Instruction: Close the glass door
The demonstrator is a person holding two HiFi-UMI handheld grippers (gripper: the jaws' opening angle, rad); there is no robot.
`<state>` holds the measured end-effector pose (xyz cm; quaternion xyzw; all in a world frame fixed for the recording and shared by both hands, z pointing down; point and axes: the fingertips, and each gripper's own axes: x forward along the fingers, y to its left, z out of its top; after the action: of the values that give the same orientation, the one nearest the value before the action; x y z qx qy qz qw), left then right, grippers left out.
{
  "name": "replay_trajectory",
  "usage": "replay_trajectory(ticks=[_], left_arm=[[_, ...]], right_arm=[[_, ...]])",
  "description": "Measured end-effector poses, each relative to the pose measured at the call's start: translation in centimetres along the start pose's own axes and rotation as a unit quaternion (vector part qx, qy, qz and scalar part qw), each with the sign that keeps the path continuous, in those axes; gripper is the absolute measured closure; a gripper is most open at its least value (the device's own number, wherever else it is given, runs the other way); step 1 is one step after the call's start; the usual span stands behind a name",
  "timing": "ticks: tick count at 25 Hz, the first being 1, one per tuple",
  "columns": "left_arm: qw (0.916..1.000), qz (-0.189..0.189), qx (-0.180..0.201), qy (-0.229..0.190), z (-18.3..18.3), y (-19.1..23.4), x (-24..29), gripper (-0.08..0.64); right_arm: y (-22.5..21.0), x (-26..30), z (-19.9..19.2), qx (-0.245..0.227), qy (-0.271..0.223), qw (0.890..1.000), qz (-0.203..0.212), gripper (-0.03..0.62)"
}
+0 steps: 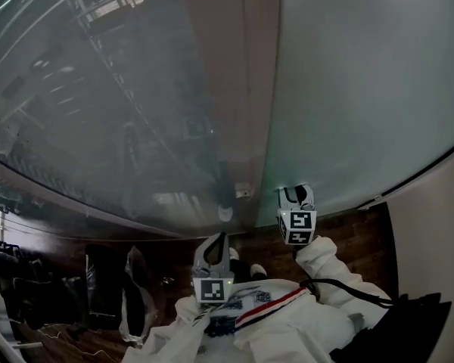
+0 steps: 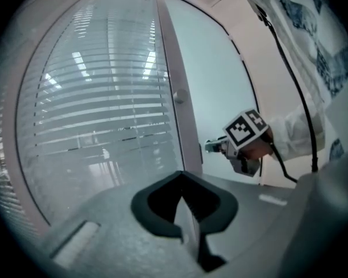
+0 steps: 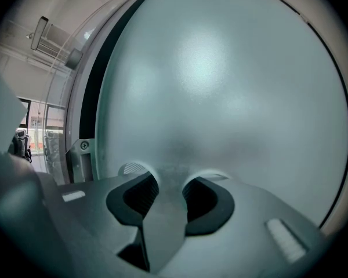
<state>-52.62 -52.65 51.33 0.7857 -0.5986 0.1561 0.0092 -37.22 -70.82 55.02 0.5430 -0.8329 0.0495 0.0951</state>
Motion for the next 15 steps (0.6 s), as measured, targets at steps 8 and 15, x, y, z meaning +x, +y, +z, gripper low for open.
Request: replay_trajectory(ticks=[8, 15], left_arm=[[0.9993, 0.035, -0.010, 0.011, -0.6, -1.3, -3.3, 0.558], [0.9988, 0.030, -0.012, 0.036, -2.1, -2.2, -4.2, 0.558]], right_arm=[[0.1, 0.2, 0.4, 0.001, 0.003, 1.000, -0.009, 0.459], [-0.4, -7.3, -0.5, 0.032, 0.003, 0.999, 0.006, 0.407]])
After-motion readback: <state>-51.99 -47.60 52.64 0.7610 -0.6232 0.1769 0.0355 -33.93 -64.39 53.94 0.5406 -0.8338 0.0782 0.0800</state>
